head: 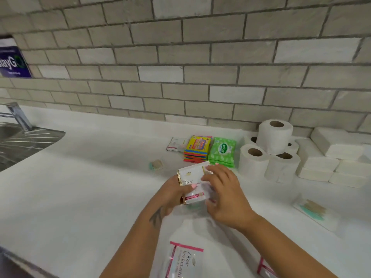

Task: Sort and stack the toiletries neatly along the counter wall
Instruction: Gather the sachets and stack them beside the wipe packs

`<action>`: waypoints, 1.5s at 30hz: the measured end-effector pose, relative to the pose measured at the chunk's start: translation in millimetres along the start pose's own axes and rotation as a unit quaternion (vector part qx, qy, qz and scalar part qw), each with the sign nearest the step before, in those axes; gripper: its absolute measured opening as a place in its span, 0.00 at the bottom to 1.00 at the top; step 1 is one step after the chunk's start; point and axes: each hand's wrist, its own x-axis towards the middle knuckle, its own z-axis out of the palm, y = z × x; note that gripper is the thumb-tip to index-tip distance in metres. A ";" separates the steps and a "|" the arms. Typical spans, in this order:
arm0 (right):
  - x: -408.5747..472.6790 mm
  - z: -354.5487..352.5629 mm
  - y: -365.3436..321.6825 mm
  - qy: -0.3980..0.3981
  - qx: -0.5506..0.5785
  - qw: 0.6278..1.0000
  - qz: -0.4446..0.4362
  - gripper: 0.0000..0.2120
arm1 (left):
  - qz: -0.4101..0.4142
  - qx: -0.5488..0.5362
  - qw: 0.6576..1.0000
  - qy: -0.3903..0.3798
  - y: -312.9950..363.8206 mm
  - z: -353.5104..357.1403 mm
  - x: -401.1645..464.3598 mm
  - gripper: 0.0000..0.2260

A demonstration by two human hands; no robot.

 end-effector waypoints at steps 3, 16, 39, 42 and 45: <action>35.9 19.7 0.4 -0.004 -0.076 0.994 -0.081 0.17 | -0.042 -0.004 0.999 -0.020 18.4 -33.9 25.4 0.16; 164.5 113.4 47.3 -0.067 -0.190 0.971 -0.125 0.19 | -0.098 0.075 0.990 -0.071 64.5 -138.5 168.5 0.15; 250.7 196.8 113.2 -0.311 -0.258 0.914 0.030 0.15 | -0.044 0.357 0.933 0.021 36.4 -152.9 307.6 0.09; 255.2 197.6 113.5 -0.348 -0.231 0.906 0.070 0.16 | -0.028 0.360 0.932 0.037 28.9 -153.3 310.6 0.14; 264.3 197.1 114.7 -0.338 -0.203 0.913 0.104 0.14 | -0.024 0.357 0.933 0.043 28.9 -152.4 310.7 0.18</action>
